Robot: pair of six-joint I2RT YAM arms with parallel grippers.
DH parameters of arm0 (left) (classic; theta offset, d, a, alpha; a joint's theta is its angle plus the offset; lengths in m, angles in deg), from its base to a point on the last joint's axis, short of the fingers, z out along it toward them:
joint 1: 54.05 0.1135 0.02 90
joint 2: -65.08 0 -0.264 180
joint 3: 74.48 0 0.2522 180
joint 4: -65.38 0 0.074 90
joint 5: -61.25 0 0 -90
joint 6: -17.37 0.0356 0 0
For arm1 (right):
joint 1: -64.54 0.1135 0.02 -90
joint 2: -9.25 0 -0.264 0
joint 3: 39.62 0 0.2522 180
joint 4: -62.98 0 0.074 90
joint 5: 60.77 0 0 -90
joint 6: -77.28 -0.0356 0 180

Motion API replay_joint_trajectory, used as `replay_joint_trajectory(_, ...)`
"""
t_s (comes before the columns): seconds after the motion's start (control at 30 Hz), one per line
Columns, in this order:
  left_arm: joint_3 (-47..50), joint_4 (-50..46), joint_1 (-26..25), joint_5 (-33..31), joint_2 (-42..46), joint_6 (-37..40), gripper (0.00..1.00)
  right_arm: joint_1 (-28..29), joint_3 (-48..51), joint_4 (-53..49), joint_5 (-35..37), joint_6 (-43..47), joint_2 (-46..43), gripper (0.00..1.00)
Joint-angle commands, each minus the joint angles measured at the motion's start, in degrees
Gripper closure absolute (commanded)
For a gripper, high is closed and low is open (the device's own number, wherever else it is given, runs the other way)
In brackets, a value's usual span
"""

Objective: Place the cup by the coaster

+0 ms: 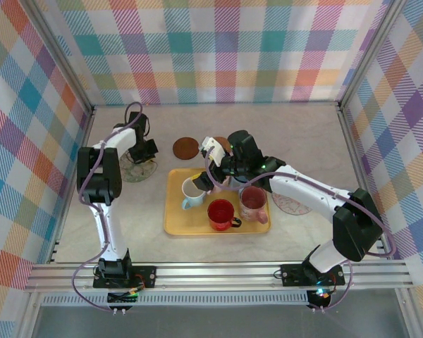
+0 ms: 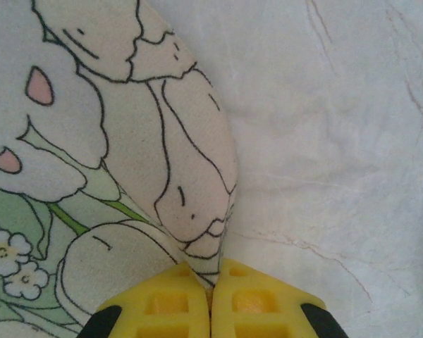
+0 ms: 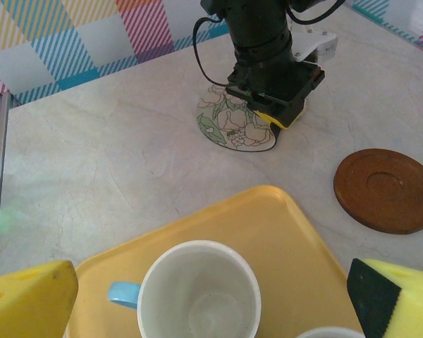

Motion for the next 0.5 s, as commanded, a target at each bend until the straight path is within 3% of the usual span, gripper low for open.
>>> replay_joint_trajectory(0.0,-3.9,3.2,-0.1,3.3,-2.4,-1.2,0.95,0.4,-1.7,-0.6,0.3,1.5,0.2,0.01)
replay_joint_trajectory(0.47,-13.4,0.3,0.0,5.2,-7.9,-1.2,0.94,0.4,-2.6,-1.0,0.2,2.5,1.8,0.01)
